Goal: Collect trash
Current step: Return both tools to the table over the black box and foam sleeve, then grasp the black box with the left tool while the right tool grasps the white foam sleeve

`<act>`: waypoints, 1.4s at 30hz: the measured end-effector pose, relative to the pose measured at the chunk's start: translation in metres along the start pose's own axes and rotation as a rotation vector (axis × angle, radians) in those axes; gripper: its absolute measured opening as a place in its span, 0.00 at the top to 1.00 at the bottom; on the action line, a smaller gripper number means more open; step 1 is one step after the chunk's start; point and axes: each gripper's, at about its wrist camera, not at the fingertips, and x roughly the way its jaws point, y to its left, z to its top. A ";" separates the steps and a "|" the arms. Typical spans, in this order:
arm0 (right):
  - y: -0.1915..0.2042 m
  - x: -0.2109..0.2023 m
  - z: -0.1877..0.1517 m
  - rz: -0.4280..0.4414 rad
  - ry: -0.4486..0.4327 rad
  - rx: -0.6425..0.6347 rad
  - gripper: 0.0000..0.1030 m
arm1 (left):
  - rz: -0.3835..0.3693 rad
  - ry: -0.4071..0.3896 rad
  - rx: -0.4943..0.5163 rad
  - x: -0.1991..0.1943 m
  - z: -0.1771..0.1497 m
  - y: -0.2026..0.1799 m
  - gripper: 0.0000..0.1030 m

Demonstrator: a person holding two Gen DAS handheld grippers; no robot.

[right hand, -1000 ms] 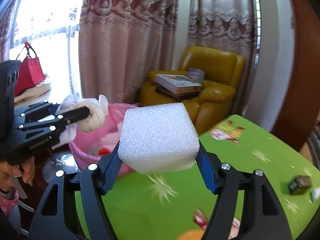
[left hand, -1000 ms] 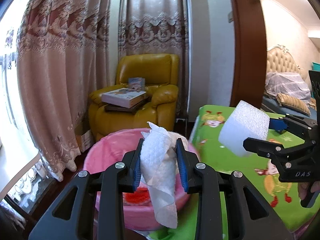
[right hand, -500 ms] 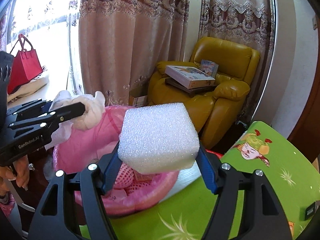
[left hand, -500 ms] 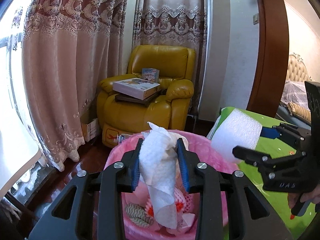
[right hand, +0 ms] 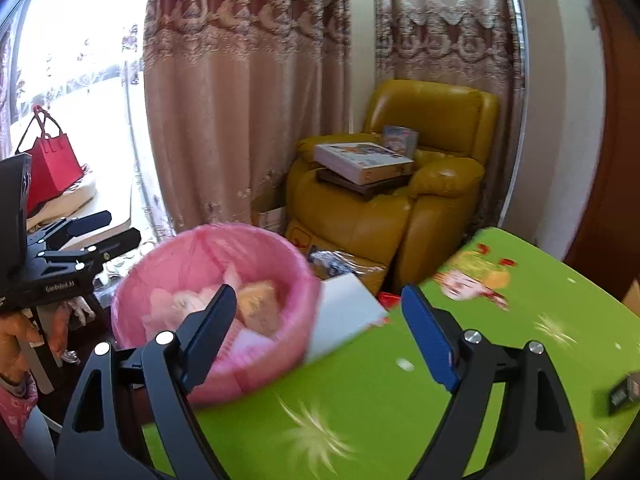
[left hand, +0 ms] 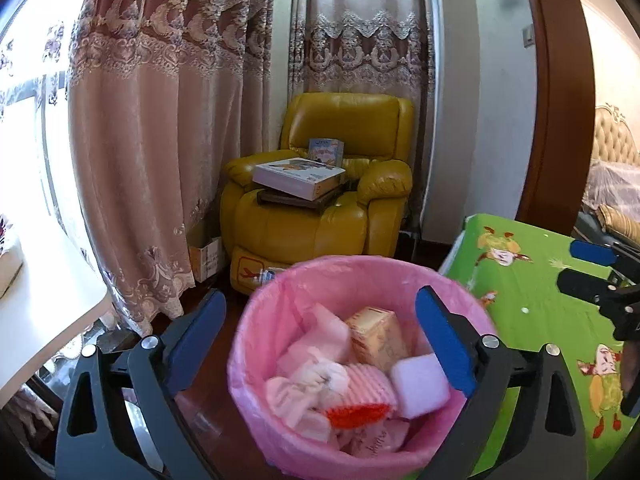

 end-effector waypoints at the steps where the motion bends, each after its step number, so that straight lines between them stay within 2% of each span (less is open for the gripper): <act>1: -0.007 -0.009 -0.005 -0.021 -0.003 -0.001 0.21 | -0.022 0.003 0.008 -0.002 0.000 -0.009 0.13; 8: -0.065 -0.066 -0.044 -0.172 0.004 0.039 0.21 | -0.160 0.006 0.107 -0.008 0.000 -0.091 0.13; 14: -0.134 -0.115 -0.082 -0.310 0.012 0.143 0.21 | -0.264 0.040 0.160 -0.003 -0.009 -0.177 0.13; 21: -0.226 -0.166 -0.133 -0.524 0.040 0.317 0.21 | -0.387 0.096 0.233 0.007 -0.024 -0.273 0.13; 26: -0.281 -0.185 -0.154 -0.655 0.065 0.387 0.21 | -0.480 0.096 0.239 0.020 -0.019 -0.335 0.13; 29: -0.314 -0.188 -0.159 -0.714 0.076 0.432 0.21 | -0.522 0.088 0.293 0.028 -0.017 -0.374 0.13; 32: -0.350 -0.180 -0.162 -0.755 0.104 0.509 0.21 | -0.537 0.075 0.334 0.036 -0.018 -0.396 0.13; 38: -0.399 -0.143 -0.164 -0.776 0.164 0.636 0.21 | -0.535 0.079 0.364 0.058 -0.019 -0.414 0.13; 42: -0.415 -0.122 -0.155 -0.837 0.194 0.649 0.21 | -0.535 0.086 0.370 0.068 -0.018 -0.416 0.13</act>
